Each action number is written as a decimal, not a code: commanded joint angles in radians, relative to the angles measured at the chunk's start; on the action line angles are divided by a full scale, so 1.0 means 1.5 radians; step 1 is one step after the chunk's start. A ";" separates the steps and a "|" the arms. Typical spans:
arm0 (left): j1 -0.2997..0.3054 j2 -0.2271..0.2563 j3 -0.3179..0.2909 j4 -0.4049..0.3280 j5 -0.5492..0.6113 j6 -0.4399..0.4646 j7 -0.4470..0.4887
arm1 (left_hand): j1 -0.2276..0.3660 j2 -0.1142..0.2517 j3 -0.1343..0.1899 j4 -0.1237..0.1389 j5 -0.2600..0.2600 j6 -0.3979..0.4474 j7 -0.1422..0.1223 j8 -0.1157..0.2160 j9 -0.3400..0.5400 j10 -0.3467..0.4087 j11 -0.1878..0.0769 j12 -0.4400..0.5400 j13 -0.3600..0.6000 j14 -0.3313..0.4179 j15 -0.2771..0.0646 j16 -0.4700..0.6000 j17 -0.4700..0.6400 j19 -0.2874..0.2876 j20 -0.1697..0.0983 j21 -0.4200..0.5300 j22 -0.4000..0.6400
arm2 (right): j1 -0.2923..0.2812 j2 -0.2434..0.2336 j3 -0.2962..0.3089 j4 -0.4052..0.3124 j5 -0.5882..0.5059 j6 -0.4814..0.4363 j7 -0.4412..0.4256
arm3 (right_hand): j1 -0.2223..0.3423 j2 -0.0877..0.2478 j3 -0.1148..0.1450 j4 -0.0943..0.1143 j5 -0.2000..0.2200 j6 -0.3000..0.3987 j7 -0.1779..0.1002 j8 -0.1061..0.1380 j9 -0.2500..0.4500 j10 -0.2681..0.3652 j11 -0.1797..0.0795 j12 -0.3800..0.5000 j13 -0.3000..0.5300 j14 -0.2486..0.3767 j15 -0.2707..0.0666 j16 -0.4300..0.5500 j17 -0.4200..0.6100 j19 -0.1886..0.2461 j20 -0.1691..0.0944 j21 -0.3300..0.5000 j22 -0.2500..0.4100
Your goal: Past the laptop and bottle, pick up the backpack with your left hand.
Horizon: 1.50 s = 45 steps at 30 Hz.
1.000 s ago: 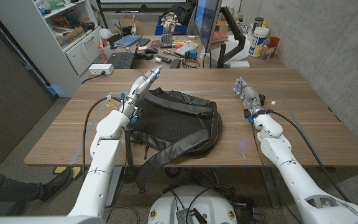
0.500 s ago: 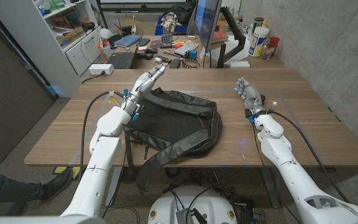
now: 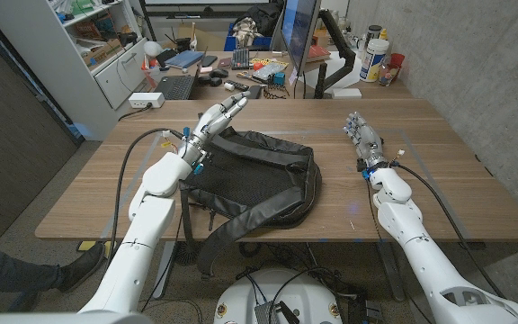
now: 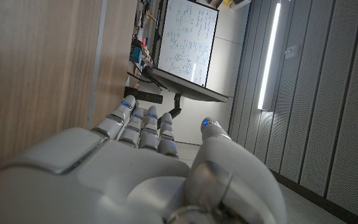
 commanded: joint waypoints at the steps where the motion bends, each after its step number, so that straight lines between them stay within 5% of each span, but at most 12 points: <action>1: 0.013 0.030 0.019 -0.017 -0.005 -0.028 0.015 | 0.007 0.000 0.002 -0.006 -0.001 0.007 -0.001 0.006 0.002 0.005 -0.002 0.003 0.002 0.004 -0.009 0.004 0.002 0.000 0.006 0.004 0.003 | 0.000 0.008 0.000 0.003 0.001 0.009 -0.003 | 0.004 0.003 0.005 0.000 0.004 0.005 -0.001 0.001 0.001 0.005 0.000 0.005 0.003 0.007 0.001 0.002 0.003 0.003 0.002 -0.002 0.002; 19: 0.030 0.071 0.041 -0.040 0.000 -0.068 0.037 | 0.012 0.001 0.002 -0.008 -0.002 0.011 -0.003 0.005 0.002 0.009 0.000 0.002 0.002 0.009 -0.008 0.005 0.002 0.001 0.009 0.004 0.003 | 0.000 0.013 0.001 0.004 -0.001 0.019 -0.009 | 0.004 0.002 0.005 0.000 0.004 0.006 -0.002 0.000 0.001 0.007 0.000 0.004 0.003 0.010 0.000 0.001 0.003 0.004 0.002 -0.003 0.002; 26: 0.036 0.092 0.055 -0.055 0.058 -0.091 0.086 | 0.013 0.001 0.002 -0.009 -0.002 0.010 -0.005 0.004 0.002 0.011 -0.003 0.003 0.002 0.009 -0.008 0.004 0.002 0.002 0.010 0.004 0.003 | 0.001 0.012 0.003 0.004 0.002 0.019 -0.007 | 0.004 0.002 0.006 0.000 0.004 0.007 -0.002 0.000 0.001 0.009 0.000 0.005 0.003 0.010 0.000 0.001 0.003 0.004 0.003 -0.004 0.002; 45: 0.037 0.185 0.105 -0.095 0.123 -0.101 0.175 | 0.020 0.003 0.004 -0.013 -0.002 0.016 -0.009 0.004 0.002 0.014 -0.007 0.002 0.002 0.014 -0.013 0.005 0.002 0.003 0.013 0.004 0.003 | 0.000 0.011 0.005 0.006 0.007 0.021 0.000 | 0.003 0.002 0.007 0.000 0.004 0.008 -0.003 0.000 0.001 0.010 0.000 0.004 0.003 0.012 -0.001 0.000 0.003 0.004 0.003 -0.005 0.002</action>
